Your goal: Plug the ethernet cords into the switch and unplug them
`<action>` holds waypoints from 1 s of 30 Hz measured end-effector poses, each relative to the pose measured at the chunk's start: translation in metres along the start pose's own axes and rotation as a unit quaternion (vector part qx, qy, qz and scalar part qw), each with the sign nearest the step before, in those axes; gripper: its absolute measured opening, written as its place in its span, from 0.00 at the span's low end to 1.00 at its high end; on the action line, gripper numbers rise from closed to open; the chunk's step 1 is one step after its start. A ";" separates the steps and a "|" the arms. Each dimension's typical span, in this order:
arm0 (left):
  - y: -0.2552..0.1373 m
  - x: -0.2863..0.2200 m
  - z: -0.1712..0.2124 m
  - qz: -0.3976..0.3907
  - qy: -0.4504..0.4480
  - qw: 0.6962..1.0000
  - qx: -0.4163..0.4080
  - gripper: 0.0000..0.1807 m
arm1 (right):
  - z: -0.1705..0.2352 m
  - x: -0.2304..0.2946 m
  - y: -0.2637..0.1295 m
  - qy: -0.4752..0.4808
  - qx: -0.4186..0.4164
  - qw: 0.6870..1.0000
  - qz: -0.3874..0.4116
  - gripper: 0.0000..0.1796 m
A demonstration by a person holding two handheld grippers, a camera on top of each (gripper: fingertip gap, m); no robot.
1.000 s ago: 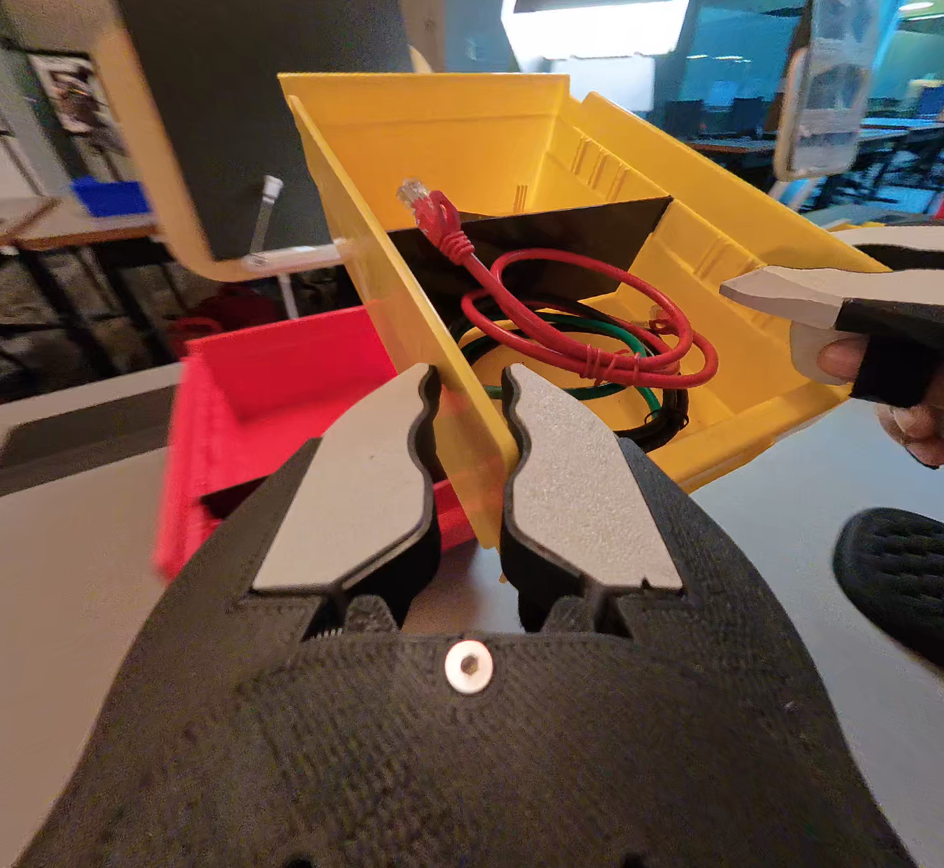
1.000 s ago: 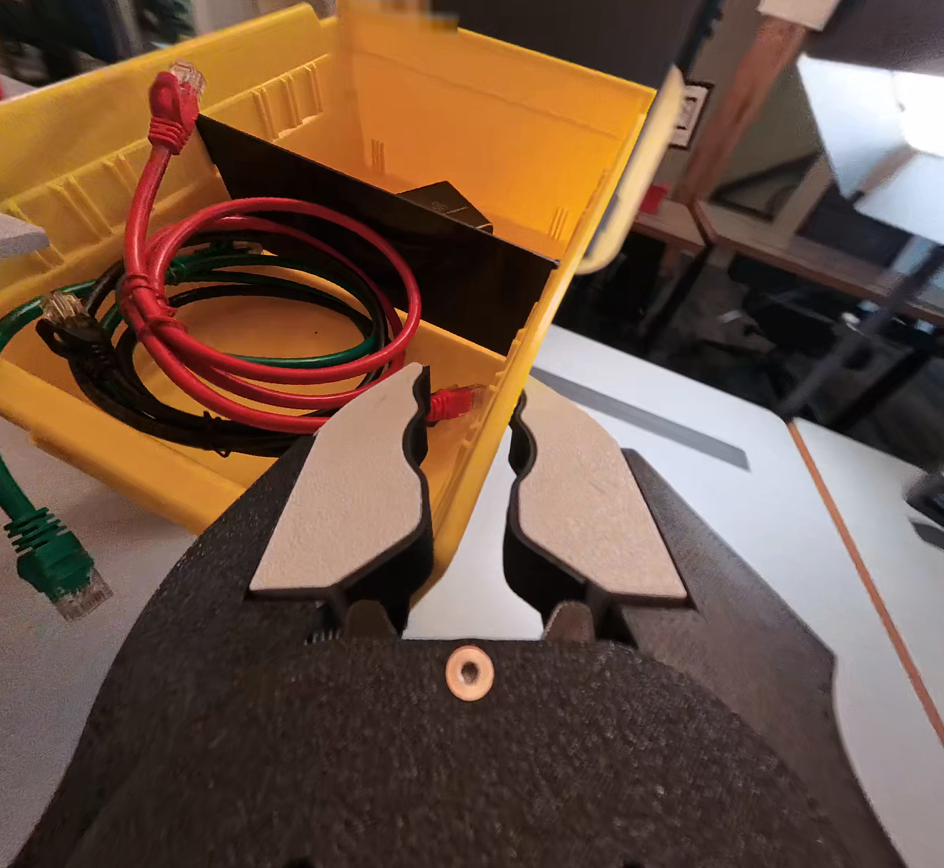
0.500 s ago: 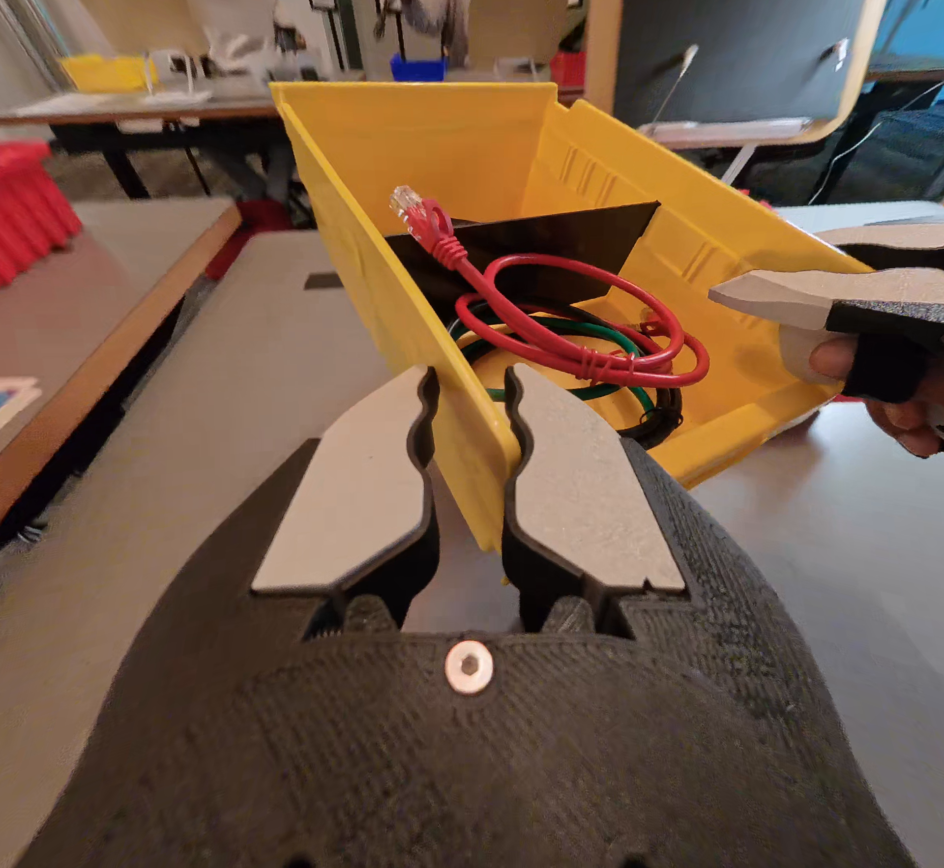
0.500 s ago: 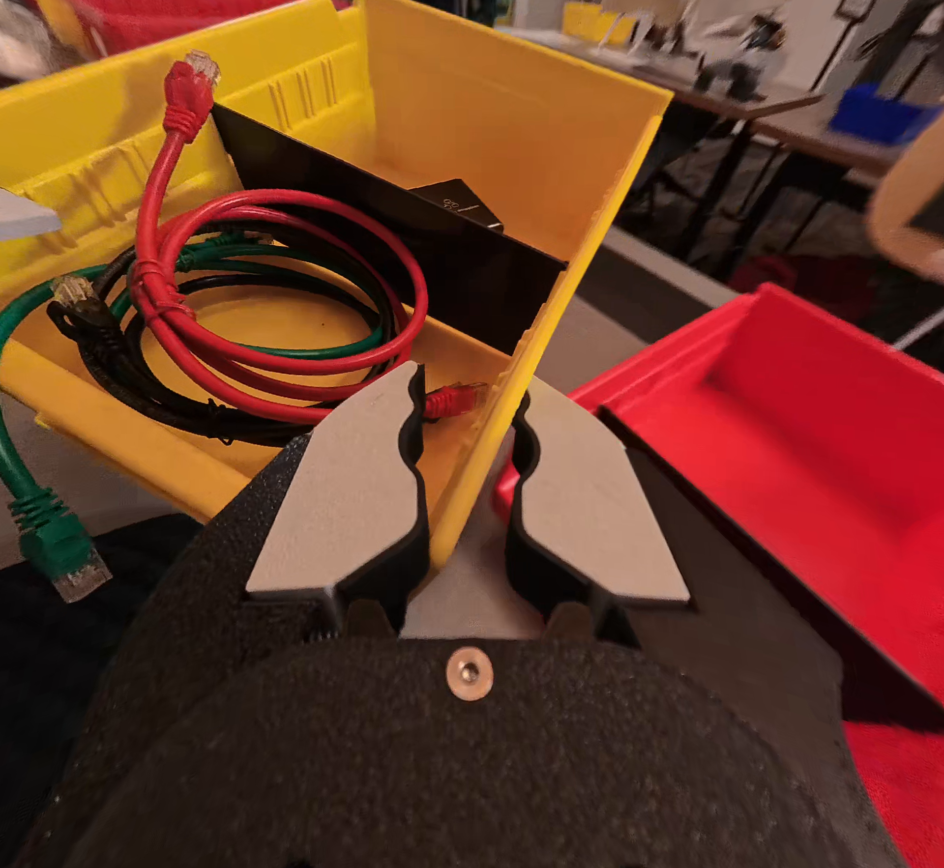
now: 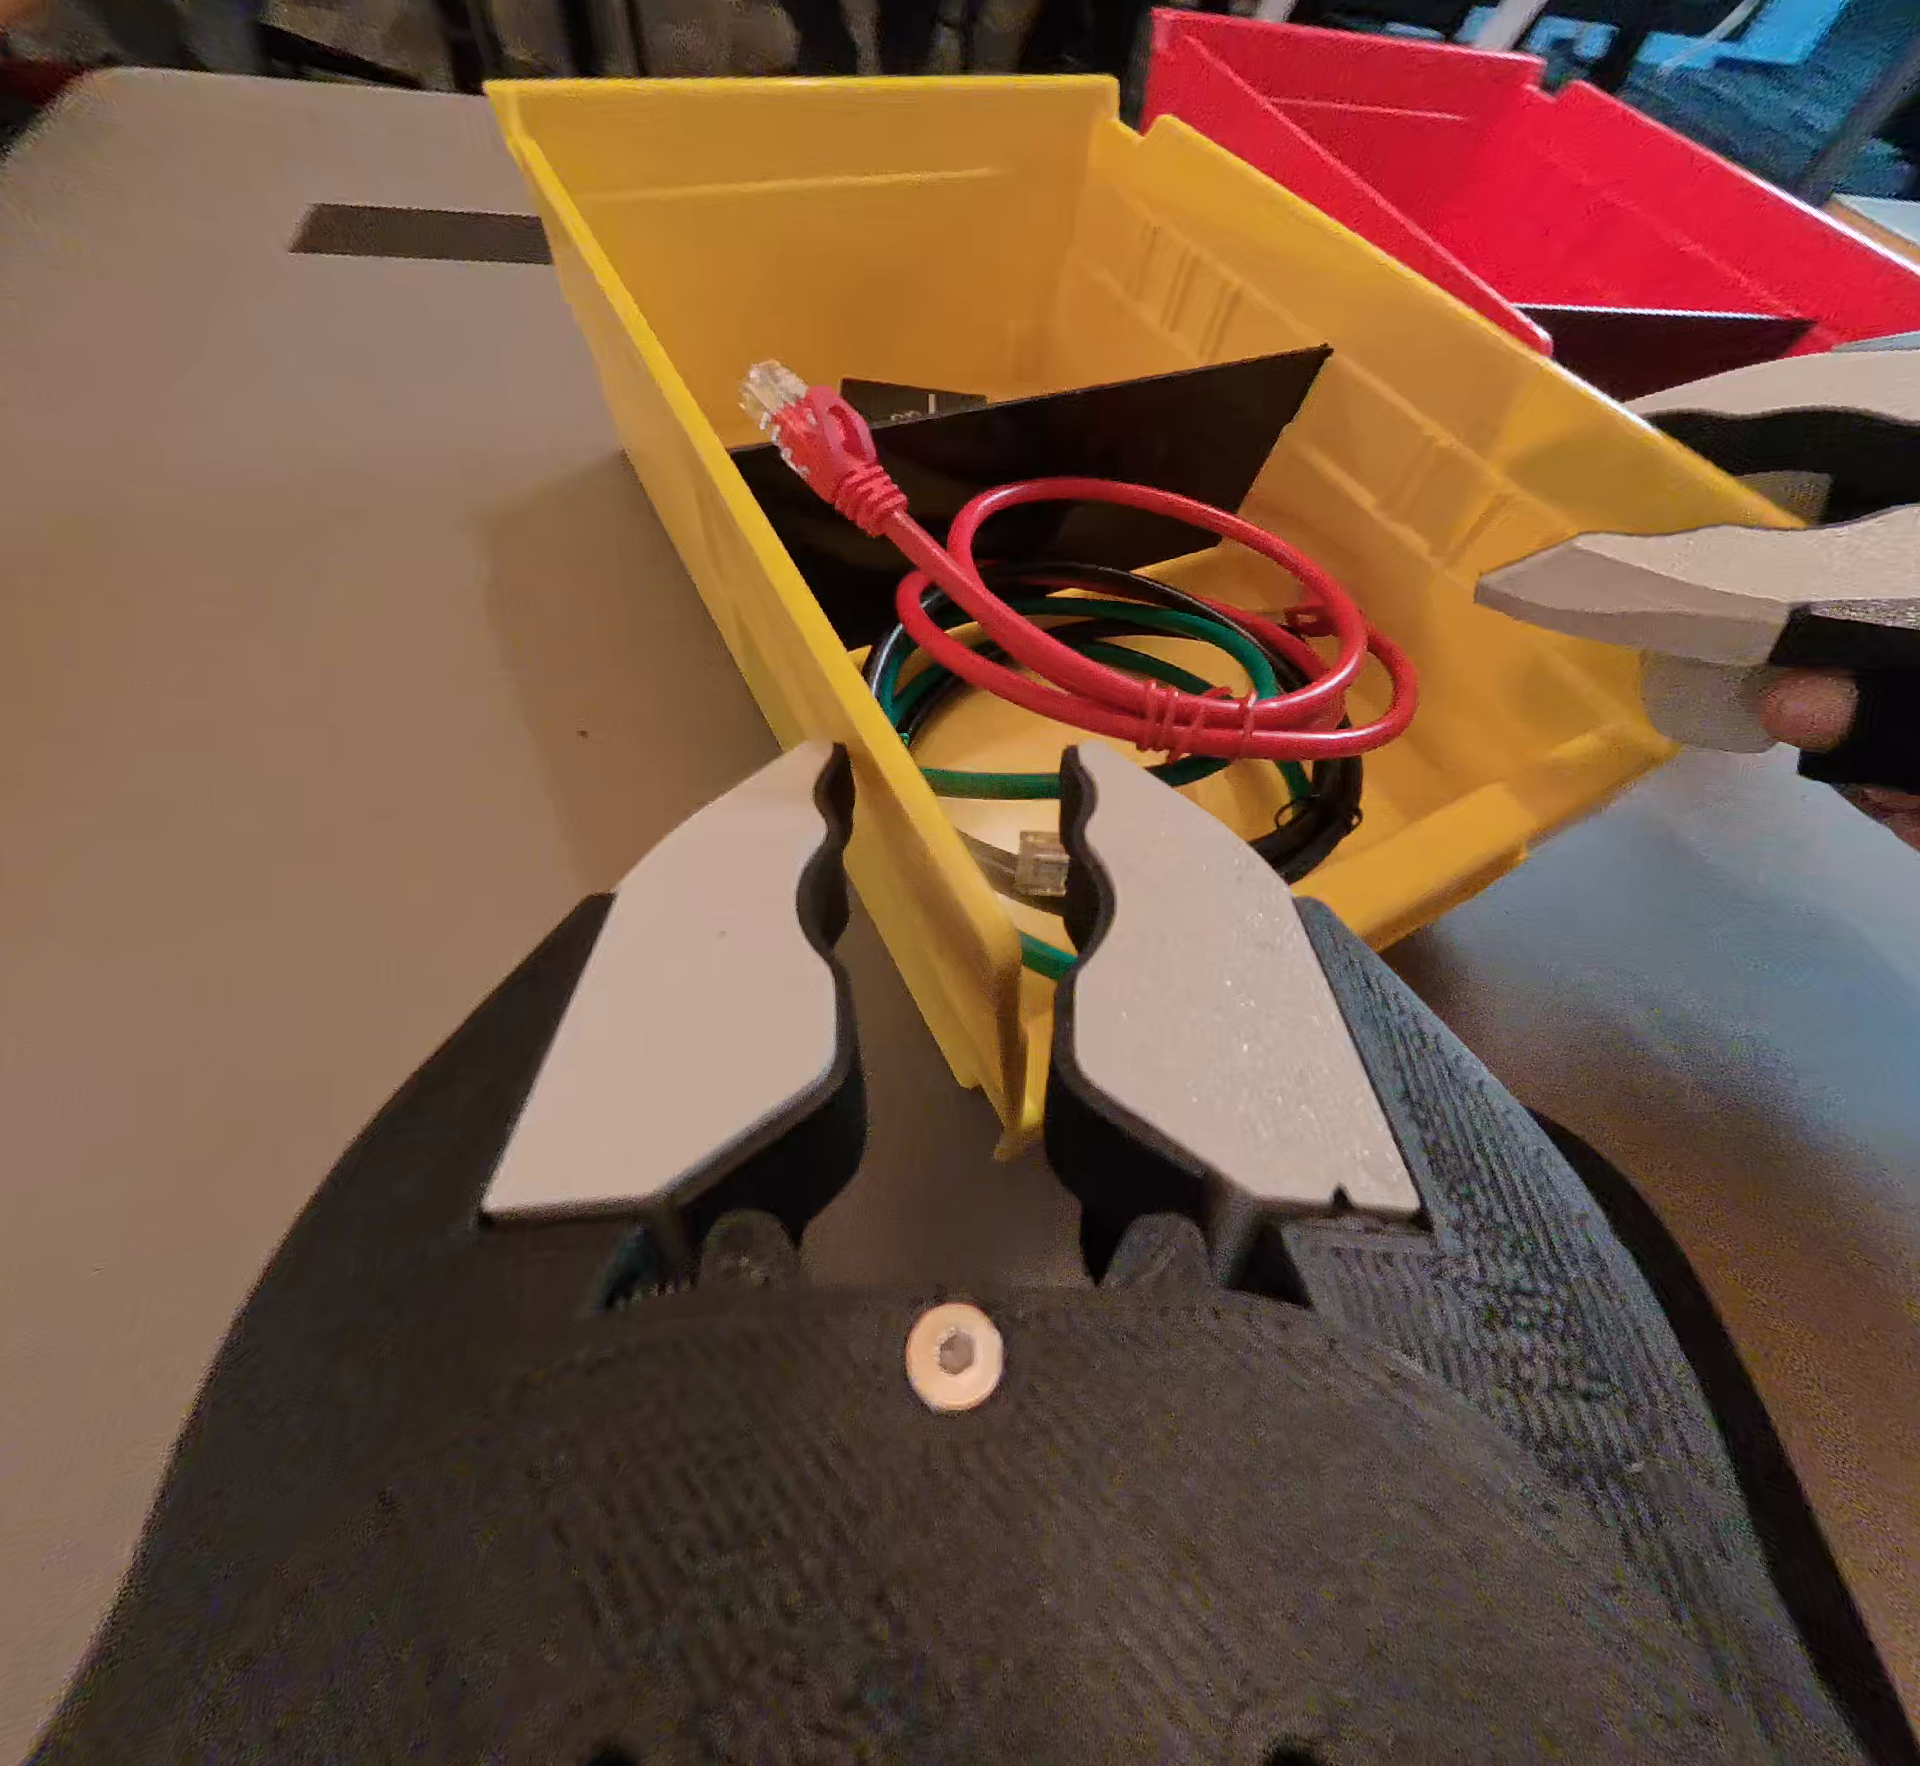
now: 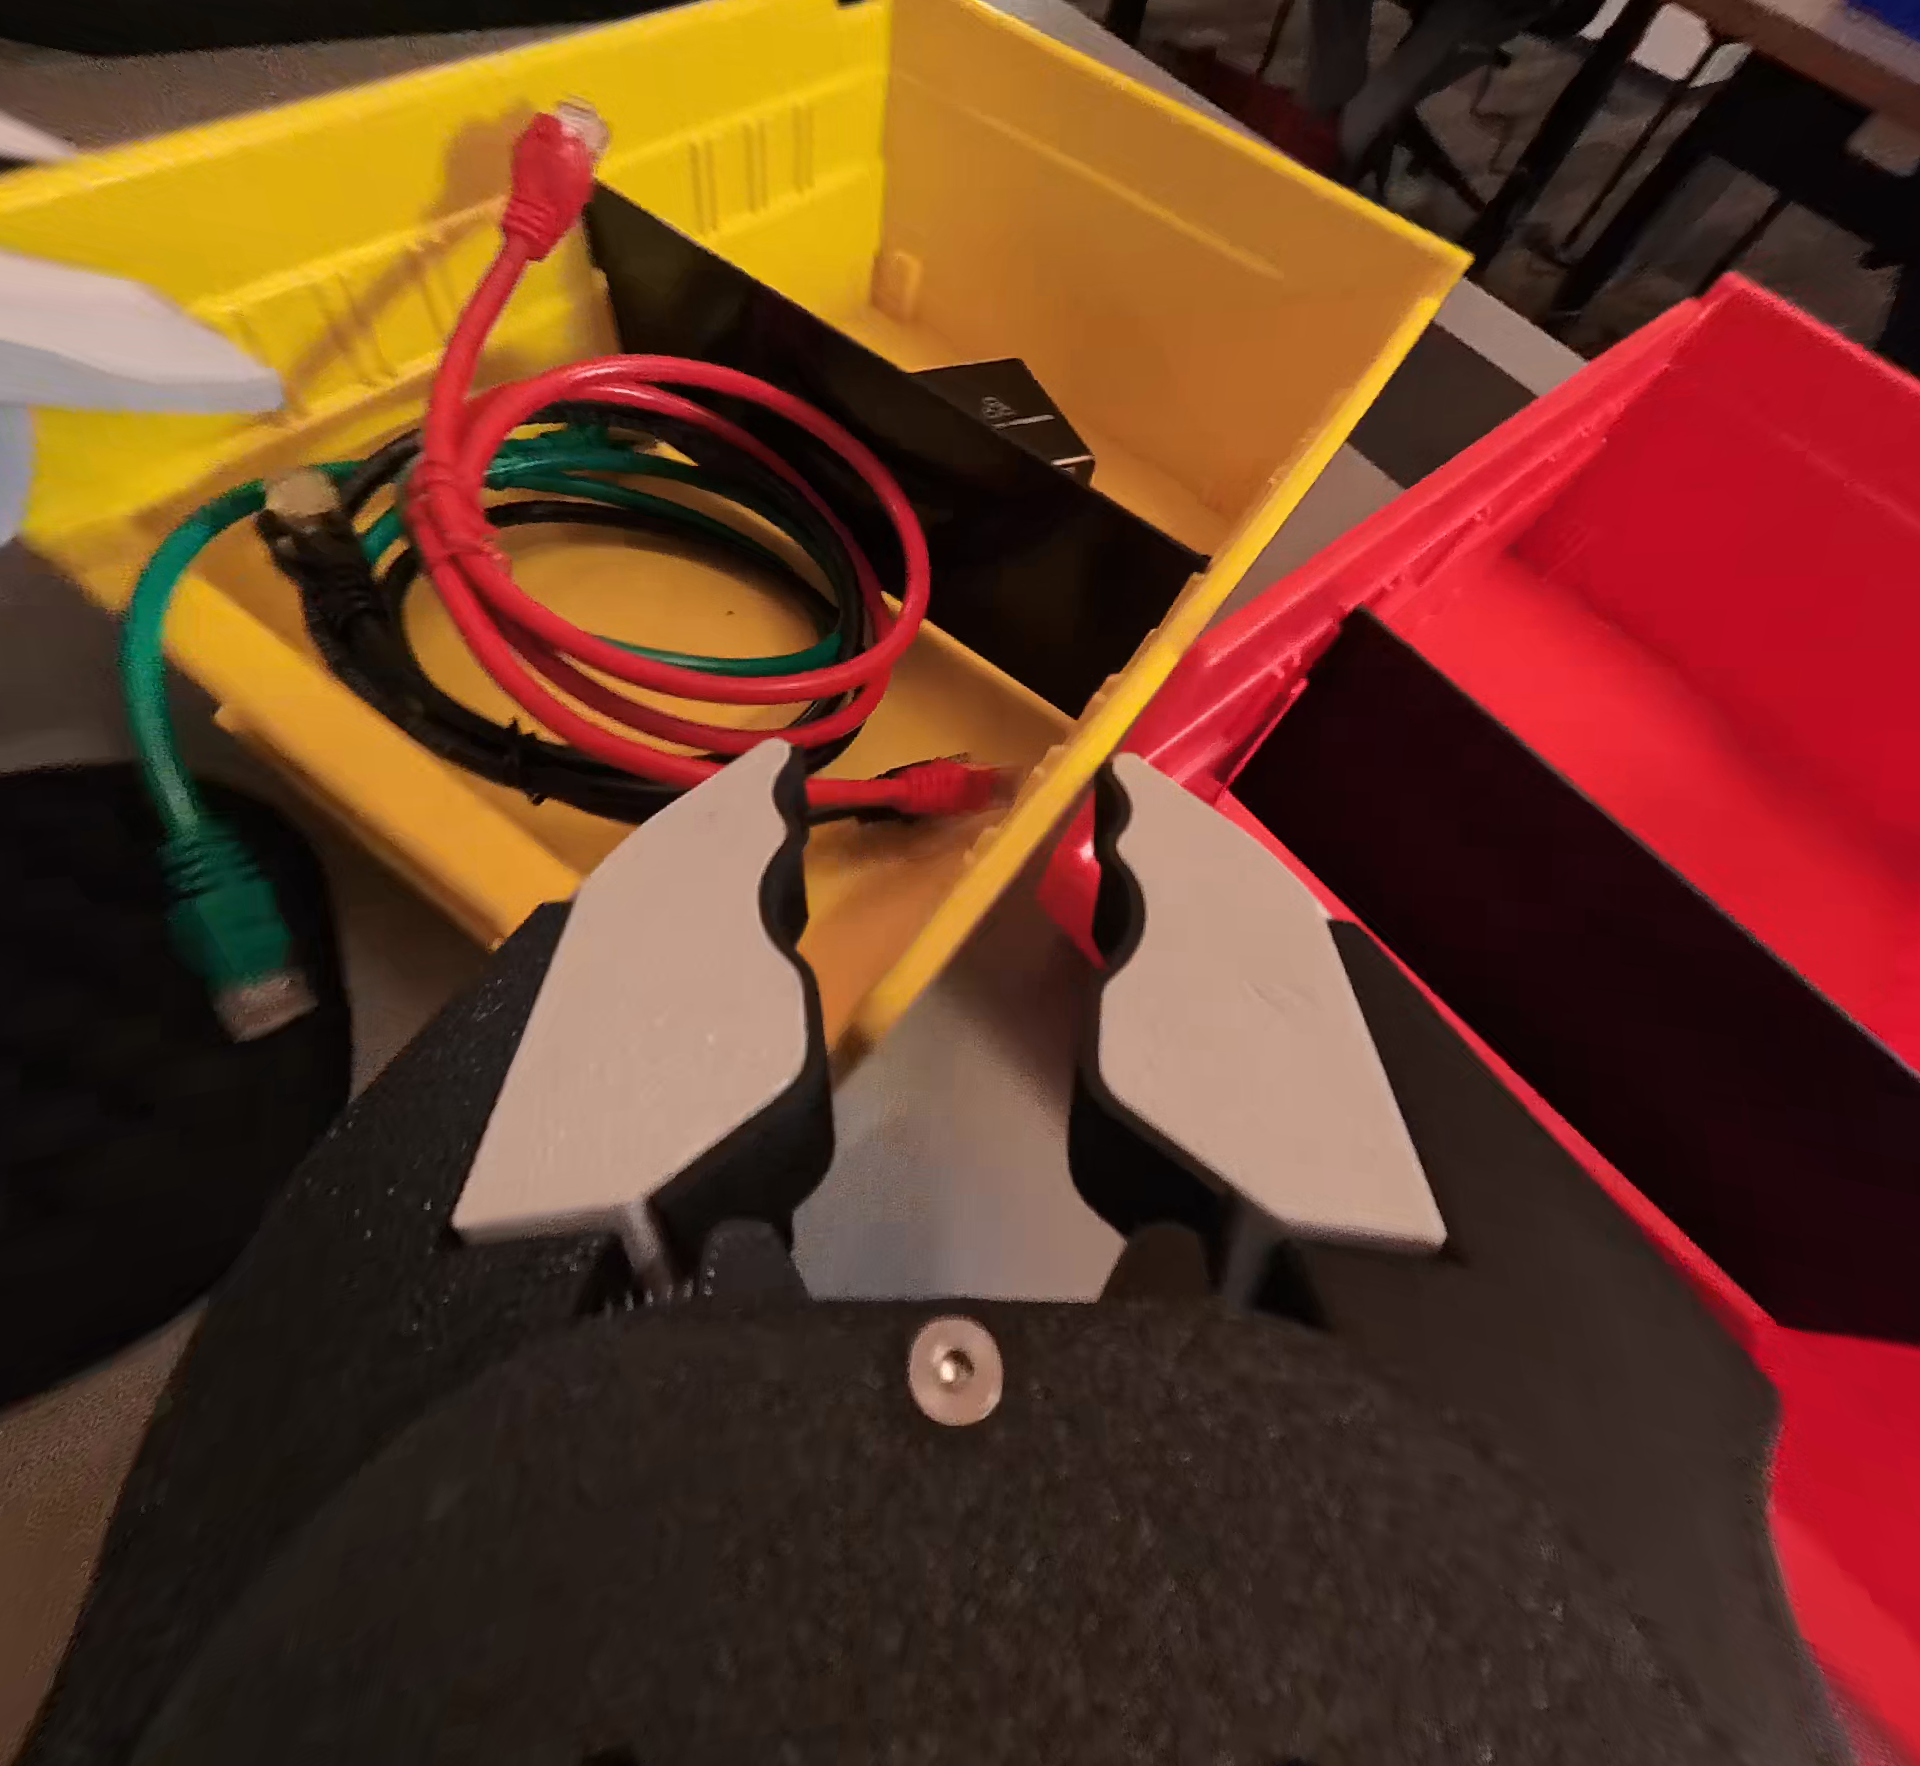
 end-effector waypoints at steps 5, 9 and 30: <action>-0.030 -0.014 -0.036 -0.009 0.100 0.993 -0.058 0.24 | -0.009 -0.035 -0.065 -0.036 -0.066 0.994 -0.082 0.27; -0.029 -0.065 -0.037 0.100 0.207 0.972 0.039 0.26 | 0.016 -0.073 -0.074 -0.150 0.043 0.981 -0.119 0.32; 0.053 -0.104 0.024 0.182 0.432 0.827 0.312 0.22 | 0.144 -0.124 -0.106 -0.223 0.265 0.936 -0.062 0.19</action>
Point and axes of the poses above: each gripper's, where its closed fingertips meet, y out along the fingers, z out of its underside, x = y × z across the jaws, the point moved 5 cm from there along -y, back along the fingers, and after that the axes turned 3 degrees about -y, right-handed, at the moved point
